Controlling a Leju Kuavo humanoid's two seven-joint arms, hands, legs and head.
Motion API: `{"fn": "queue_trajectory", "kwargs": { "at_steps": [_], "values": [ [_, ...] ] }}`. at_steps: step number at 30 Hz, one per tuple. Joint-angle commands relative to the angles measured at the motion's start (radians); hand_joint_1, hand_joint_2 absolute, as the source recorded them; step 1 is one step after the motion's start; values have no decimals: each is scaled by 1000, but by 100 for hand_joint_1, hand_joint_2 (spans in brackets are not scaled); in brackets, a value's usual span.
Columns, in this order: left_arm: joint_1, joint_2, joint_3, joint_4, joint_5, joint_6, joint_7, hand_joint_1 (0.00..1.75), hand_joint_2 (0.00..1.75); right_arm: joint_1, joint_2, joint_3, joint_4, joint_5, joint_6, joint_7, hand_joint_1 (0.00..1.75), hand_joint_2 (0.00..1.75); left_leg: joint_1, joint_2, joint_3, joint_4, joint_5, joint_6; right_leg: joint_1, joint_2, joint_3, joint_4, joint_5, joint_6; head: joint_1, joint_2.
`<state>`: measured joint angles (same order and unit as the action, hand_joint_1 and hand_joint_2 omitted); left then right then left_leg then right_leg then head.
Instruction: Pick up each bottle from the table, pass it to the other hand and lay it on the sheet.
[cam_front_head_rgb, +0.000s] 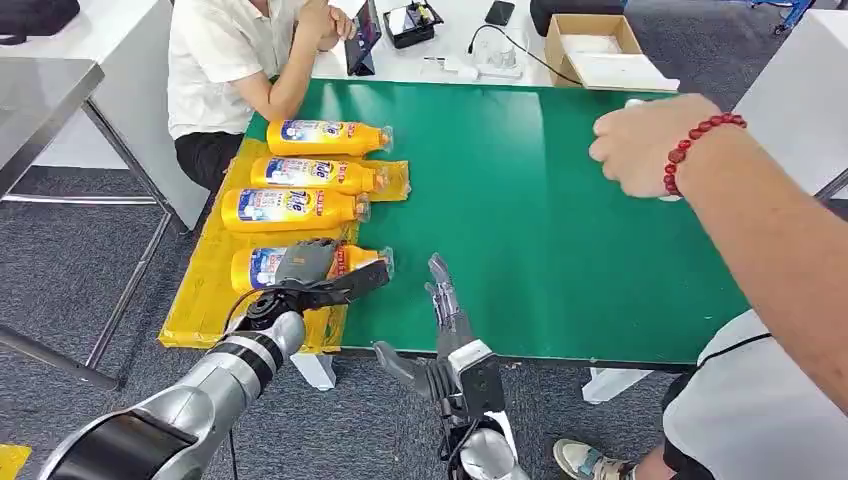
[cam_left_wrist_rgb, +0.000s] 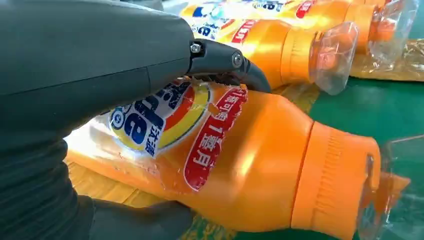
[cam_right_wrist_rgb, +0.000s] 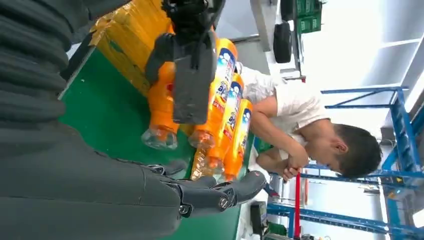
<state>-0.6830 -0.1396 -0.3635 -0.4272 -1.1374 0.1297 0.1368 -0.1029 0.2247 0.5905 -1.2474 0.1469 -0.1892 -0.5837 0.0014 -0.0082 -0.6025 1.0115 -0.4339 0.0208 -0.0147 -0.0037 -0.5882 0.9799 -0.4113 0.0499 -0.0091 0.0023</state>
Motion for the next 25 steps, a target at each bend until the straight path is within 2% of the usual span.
{"fn": "queue_trajectory", "kwargs": {
  "at_steps": [1, 4, 8, 11, 12, 13, 15, 17, 20, 22, 25],
  "values": [
    [-11, -61, 210, 60, 257, -101, -253, 0, 175, -53, -20, 45, 124, -15, -14, -8, 0, 175, 1, 3, 4, -1, 0, -1, 1, 2, 3, -1, 0, -2, 0, 0],
    [9, -79, 221, 7, 355, -159, -340, 0, 175, -50, -22, 47, 127, -18, -19, -12, 0, 175, 0, -3, 3, -1, 1, -1, 0, -2, 3, -1, -1, -1, 0, 0],
    [19, -76, 203, -12, 368, -167, -338, 0, 175, -48, -24, 48, 128, -19, -21, -14, 0, 175, 0, 0, 1, -1, 1, -1, 0, 0, 3, -1, 0, -1, 0, 0],
    [71, -70, 159, -133, 568, -254, -443, 0, 175, -36, -29, 40, 127, -21, -36, -19, 0, 175, 1, 1, 3, -1, -1, -2, 1, 1, 4, -1, -1, -2, 0, 0],
    [100, -61, 125, -201, 626, -267, -443, 0, 175, -33, -32, 38, 126, -21, -38, -21, 0, 175, 1, 1, 5, -2, -1, -2, 1, 1, 6, -2, -1, -3, 0, 0],
    [127, -50, 90, -269, 687, -271, -436, 0, 175, -27, -33, 35, 122, -17, -48, -24, 0, 175, 0, 0, 1, -1, 1, -2, 0, 0, 2, -1, 0, -1, 0, 0],
    [183, -29, 26, -401, 752, -236, -426, 0, 175, -19, -39, 32, 115, -8, -60, -26, 0, 175, 0, 0, -1, -1, 1, -1, 0, 0, 0, -1, 0, -1, 0, 0],
    [193, -24, 12, -424, 763, -232, -411, 0, 175, -17, -41, 33, 113, -8, -59, -26, 0, 175, 0, 2, 0, -1, 0, -2, 0, 1, 0, -1, -1, -2, 0, 0],
    [263, -5, -37, -563, 913, -176, -444, 0, 175, 3, -47, 19, 95, 9, -83, -24, 0, 175, 1, 1, 1, -1, -1, -2, 1, 0, 1, -1, -2, -2, 0, 0],
    [371, 1, -39, -739, 1035, -124, -501, 0, 175, 31, -56, 6, 61, 28, -129, -36, 0, 175, 0, 3, 0, -1, -1, -2, 0, 2, 0, -1, -1, -1, 0, 0],
    [481, 34, -56, -900, 1098, -50, -517, 0, 175, 89, -73, -34, -28, -33, -105, -65, 0, 175, 0, 3, 1, -2, -1, -2, 0, 2, 0, -1, -2, -1, 0, 0]
  ]
}}
